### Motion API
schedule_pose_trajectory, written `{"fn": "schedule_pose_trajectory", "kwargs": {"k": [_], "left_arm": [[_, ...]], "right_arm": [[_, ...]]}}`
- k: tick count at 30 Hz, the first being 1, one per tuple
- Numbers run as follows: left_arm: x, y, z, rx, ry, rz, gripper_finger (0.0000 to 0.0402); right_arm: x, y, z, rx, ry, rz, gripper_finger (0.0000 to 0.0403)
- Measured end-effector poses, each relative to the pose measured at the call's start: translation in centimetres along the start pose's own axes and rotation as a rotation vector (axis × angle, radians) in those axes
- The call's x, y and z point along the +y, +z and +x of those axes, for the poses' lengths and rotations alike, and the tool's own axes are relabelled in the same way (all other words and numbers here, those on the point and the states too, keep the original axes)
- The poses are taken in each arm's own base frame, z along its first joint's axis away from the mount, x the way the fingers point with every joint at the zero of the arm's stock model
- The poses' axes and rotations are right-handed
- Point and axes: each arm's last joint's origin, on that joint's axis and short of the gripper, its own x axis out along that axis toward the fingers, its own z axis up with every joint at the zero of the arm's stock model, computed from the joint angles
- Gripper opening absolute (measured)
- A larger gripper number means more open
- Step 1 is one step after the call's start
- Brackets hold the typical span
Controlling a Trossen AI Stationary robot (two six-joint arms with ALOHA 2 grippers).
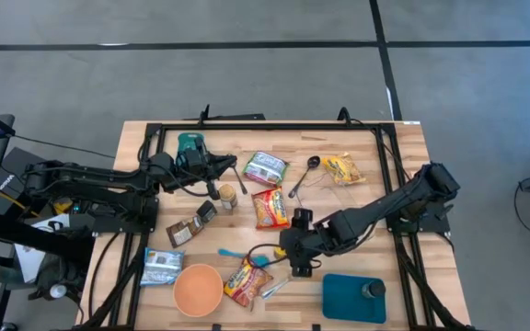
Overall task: Pick & Place Food Item
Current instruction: Put the yellow spice bottle into the blue bin
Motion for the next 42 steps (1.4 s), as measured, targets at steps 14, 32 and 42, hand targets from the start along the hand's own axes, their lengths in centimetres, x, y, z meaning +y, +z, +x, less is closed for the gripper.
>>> {"fn": "schedule_pose_trajectory", "kwargs": {"k": [14,32,42], "left_arm": [[0.0,0.0,0.0,0.0,0.0,0.0,0.0],[0.0,0.0,0.0,-0.001,0.0,0.0,0.0],[0.0,0.0,0.0,0.001,0.0,0.0,0.0]], "right_arm": [[-1.7,0.8,0.6,0.014,0.085,-0.153,0.0317],[-1.5,0.6,3.0,0.063,0.07,-0.183,0.0317],[-1.2,0.6,2.9,0.053,0.076,-0.186,0.0317]]}}
